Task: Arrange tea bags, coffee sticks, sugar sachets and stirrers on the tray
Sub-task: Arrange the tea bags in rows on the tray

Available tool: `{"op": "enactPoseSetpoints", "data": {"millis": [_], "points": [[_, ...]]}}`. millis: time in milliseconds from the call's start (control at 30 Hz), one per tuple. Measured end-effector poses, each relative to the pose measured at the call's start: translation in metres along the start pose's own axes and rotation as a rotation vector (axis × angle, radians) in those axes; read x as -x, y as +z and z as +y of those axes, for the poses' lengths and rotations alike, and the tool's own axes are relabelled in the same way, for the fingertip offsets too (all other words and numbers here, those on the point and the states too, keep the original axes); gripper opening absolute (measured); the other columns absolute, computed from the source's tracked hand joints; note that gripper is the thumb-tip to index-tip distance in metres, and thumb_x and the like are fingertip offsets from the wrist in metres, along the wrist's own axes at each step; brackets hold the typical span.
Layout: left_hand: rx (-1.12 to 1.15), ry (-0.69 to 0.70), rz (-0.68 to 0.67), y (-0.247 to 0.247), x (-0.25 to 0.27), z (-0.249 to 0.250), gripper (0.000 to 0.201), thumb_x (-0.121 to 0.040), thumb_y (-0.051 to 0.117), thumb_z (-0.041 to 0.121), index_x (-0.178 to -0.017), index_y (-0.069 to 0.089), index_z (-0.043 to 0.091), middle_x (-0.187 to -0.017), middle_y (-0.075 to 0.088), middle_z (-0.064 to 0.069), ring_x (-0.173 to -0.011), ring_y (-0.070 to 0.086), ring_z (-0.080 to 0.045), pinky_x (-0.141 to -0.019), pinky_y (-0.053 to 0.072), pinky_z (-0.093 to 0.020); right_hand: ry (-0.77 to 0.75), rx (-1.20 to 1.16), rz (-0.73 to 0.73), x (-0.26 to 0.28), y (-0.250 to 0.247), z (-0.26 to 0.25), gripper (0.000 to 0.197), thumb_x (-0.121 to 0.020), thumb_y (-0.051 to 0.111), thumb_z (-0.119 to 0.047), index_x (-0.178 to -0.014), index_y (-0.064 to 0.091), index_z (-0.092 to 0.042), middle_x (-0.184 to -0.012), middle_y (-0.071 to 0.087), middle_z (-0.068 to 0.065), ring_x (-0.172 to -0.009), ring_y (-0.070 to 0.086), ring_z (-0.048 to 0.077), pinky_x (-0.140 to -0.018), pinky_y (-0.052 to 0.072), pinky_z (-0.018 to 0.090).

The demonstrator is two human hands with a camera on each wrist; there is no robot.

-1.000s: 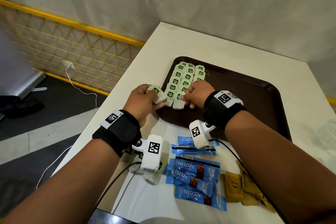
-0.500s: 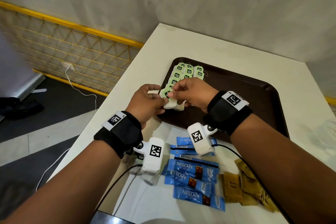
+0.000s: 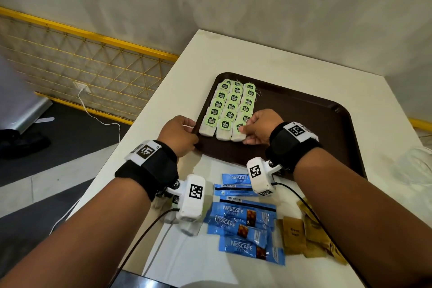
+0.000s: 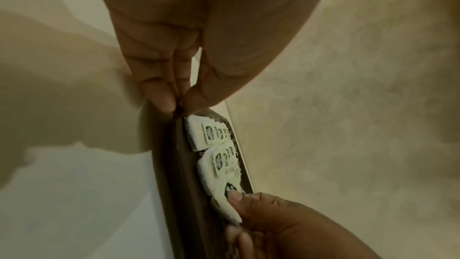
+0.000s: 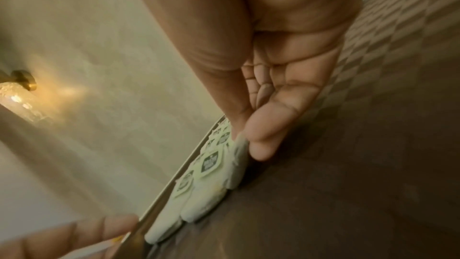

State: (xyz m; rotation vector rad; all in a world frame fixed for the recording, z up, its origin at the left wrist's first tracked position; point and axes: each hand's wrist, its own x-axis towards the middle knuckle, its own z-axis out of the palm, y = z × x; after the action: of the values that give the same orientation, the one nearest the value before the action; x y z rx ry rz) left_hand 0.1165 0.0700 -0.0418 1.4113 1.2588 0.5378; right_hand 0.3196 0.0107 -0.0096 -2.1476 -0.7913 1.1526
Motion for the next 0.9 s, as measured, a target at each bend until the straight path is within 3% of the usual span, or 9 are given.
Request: {"op": "enactPoseSetpoints", "data": {"millis": [67,200,300,367,433,533,633,733,900], "points": [[-0.019,0.006,0.000,0.000,0.001,0.000,0.034,-0.077,0.061,-0.009,-0.102,0.058,0.013,-0.100,0.058,-0.012,-0.082,0.061,-0.031,-0.082,0.057,-0.048,-0.003,0.093,0.035,-0.003,0.003,-0.002,0.024,-0.085,0.068,-0.011,-0.070,0.051,-0.007,-0.067,0.062,0.013,-0.059,0.063,0.023,-0.072,0.058,0.036],[-0.045,0.012,0.000,-0.004,0.004,0.000,0.033,-0.076,0.064,-0.007,-0.101,0.058,0.014,-0.102,0.061,-0.013,-0.086,0.064,-0.033,-0.082,0.056,-0.052,-0.003,0.215,0.088,-0.001,0.004,-0.005,0.027,-0.083,0.072,-0.017,-0.069,0.050,-0.008,-0.061,0.060,0.010,-0.046,0.057,0.020,-0.057,0.055,0.032],[-0.079,0.050,0.004,-0.010,0.011,0.000,0.031,-0.078,0.065,-0.001,-0.105,0.059,0.013,-0.093,0.058,-0.003,-0.086,0.063,-0.031,-0.084,0.055,-0.050,-0.067,0.392,0.132,0.009,0.002,-0.009,0.029,-0.083,0.071,-0.028,-0.075,0.049,-0.010,-0.071,0.061,0.009,-0.063,0.065,0.028,-0.073,0.058,0.041],[-0.116,0.098,0.002,-0.021,0.020,0.002,0.030,-0.081,0.064,0.001,-0.109,0.059,0.010,-0.093,0.057,-0.002,-0.079,0.062,-0.025,-0.079,0.057,-0.042,-0.198,0.594,0.150,0.021,0.005,-0.014,0.032,-0.083,0.069,-0.037,-0.079,0.050,-0.011,-0.080,0.062,0.010,-0.078,0.067,0.031,-0.078,0.057,0.043],[-0.149,0.156,-0.006,-0.035,0.033,0.001,0.024,-0.085,0.063,0.005,-0.109,0.060,0.009,-0.095,0.057,-0.002,-0.072,0.058,-0.018,-0.064,0.054,-0.029,-0.323,0.648,0.115,0.038,0.015,-0.017,0.033,-0.080,0.070,-0.041,-0.079,0.055,-0.012,-0.081,0.061,0.006,-0.075,0.062,0.025,-0.072,0.054,0.039],[-0.269,0.231,-0.039,-0.057,0.056,-0.007,0.017,-0.088,0.064,0.013,-0.104,0.063,0.012,-0.095,0.064,-0.001,-0.068,0.058,-0.011,-0.060,0.048,-0.020,-0.455,0.693,-0.038,0.071,0.036,-0.018,0.025,-0.077,0.074,-0.037,-0.081,0.064,-0.015,-0.072,0.055,-0.007,-0.067,0.053,0.011,-0.061,0.043,0.027],[-0.497,0.250,-0.099,-0.076,0.076,-0.022,0.013,-0.088,0.064,0.022,-0.100,0.064,0.017,-0.092,0.065,0.006,-0.067,0.056,-0.003,-0.056,0.038,-0.007,-0.538,0.786,-0.209,0.101,0.061,-0.014,0.021,-0.077,0.075,-0.032,-0.088,0.066,-0.016,-0.074,0.057,-0.008,-0.072,0.054,0.012,-0.065,0.042,0.026],[-0.677,0.247,-0.129,-0.085,0.088,-0.035,0.017,-0.088,0.064,0.031,-0.101,0.063,0.019,-0.095,0.063,0.006,-0.071,0.054,-0.002,-0.057,0.035,-0.011,-0.566,0.924,-0.301,0.115,0.083,-0.004,0.029,-0.076,0.075,-0.035,-0.096,0.064,-0.018,-0.084,0.059,-0.005,-0.078,0.054,0.014,-0.066,0.038,0.025],[-0.847,0.199,-0.108,-0.071,0.097,-0.044,0.049,-0.077,0.070,0.052,-0.106,0.057,0.015,-0.100,0.057,-0.002,-0.089,0.057,-0.020,-0.079,0.048,-0.033,-0.541,1.146,-0.254,0.123,0.104,0.008,0.048,-0.073,0.073,-0.049,-0.099,0.058,-0.012,-0.093,0.059,0.003,-0.087,0.054,0.022,-0.061,0.035,0.029]]}}
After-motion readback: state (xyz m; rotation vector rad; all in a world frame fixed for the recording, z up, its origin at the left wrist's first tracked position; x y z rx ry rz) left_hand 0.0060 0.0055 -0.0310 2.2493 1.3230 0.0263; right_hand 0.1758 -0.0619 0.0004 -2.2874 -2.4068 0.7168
